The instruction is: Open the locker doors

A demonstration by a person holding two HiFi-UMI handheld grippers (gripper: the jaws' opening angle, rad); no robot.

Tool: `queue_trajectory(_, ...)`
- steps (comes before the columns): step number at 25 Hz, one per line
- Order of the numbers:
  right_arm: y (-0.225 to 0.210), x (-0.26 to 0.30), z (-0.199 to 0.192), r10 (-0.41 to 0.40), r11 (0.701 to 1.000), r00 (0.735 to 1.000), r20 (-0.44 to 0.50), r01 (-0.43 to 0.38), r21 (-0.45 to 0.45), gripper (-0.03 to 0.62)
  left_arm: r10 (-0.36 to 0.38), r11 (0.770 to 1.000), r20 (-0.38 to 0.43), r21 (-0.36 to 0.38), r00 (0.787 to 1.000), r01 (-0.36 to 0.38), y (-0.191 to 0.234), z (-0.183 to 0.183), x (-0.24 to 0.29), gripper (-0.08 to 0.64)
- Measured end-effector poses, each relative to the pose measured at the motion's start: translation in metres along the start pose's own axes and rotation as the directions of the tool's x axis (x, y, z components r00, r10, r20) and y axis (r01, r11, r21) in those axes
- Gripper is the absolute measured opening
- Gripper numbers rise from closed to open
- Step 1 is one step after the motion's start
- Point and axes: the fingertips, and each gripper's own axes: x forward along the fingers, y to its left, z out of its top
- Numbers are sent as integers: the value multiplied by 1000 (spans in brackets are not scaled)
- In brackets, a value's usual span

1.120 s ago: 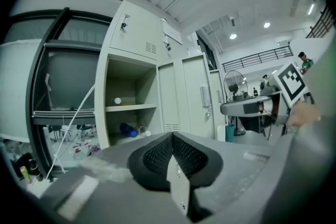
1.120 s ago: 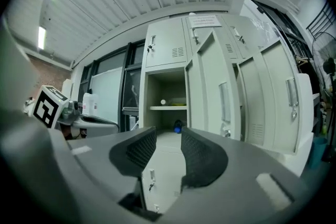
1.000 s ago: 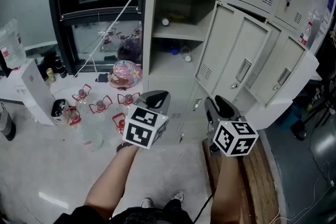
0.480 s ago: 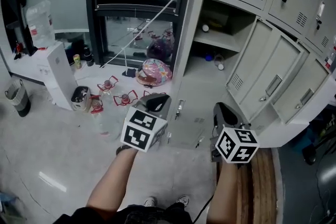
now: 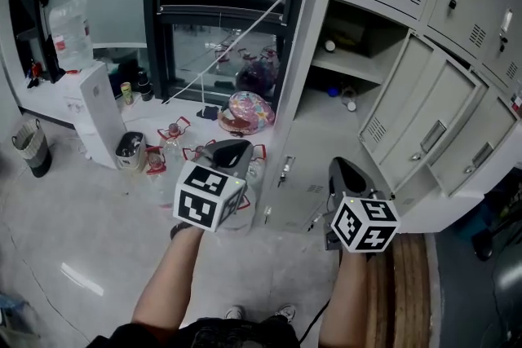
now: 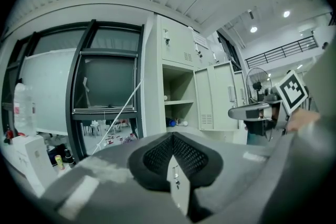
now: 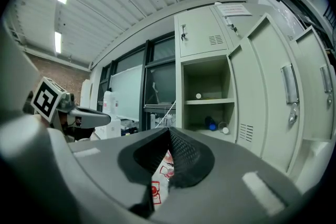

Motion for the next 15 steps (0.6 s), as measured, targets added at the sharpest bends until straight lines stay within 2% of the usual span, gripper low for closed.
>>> queue_trajectory(15,-8,1,1,5,1000,1000,-3,-5,-8,0,-2,1000,0,22,1000,2,-7,3,12,2)
